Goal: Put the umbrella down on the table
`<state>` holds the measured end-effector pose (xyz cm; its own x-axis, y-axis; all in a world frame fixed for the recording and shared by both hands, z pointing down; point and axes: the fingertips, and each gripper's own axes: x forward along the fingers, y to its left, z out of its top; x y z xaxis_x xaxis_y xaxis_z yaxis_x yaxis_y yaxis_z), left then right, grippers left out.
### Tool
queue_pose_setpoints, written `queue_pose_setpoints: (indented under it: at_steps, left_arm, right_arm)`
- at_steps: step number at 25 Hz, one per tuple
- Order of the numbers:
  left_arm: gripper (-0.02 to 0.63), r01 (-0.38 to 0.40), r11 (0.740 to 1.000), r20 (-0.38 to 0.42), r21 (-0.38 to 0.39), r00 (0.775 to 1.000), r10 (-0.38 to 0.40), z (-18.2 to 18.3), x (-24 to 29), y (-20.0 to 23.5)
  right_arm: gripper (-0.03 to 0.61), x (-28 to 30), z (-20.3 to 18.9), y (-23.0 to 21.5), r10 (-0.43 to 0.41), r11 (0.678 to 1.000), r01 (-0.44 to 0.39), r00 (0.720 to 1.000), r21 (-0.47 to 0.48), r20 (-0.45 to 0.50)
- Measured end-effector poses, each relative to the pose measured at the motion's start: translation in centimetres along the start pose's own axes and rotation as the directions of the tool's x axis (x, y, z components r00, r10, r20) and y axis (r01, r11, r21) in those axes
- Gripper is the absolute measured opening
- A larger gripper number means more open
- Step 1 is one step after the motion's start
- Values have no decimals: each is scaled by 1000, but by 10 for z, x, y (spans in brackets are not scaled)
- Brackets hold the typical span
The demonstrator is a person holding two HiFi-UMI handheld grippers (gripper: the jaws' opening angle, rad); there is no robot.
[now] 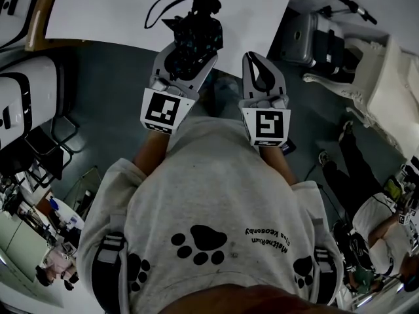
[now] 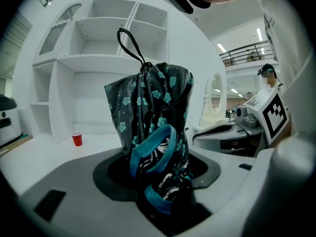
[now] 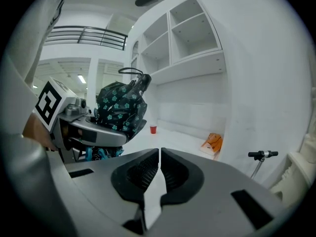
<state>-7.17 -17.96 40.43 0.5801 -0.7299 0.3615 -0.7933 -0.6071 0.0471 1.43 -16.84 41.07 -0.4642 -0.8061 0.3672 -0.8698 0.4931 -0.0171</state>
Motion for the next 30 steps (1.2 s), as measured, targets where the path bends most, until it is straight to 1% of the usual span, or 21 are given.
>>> queue_pose_setpoints:
  at_steps: [7, 13, 30]
  left_arm:
    - [262, 9, 1000, -55, -2, 998, -9, -19, 16, 0]
    - [262, 25, 1000, -92, -5, 995, -25, -31, 29, 5]
    - [262, 43, 999, -204, -33, 978, -49, -77, 59, 21]
  right_arm:
    - [37, 11, -19, -4, 11, 1000, -11, 999, 7, -35]
    - [37, 24, -27, -5, 22, 1000, -21, 997, 14, -69]
    - [35, 50, -62, -8, 29, 998, -19, 986, 58, -165]
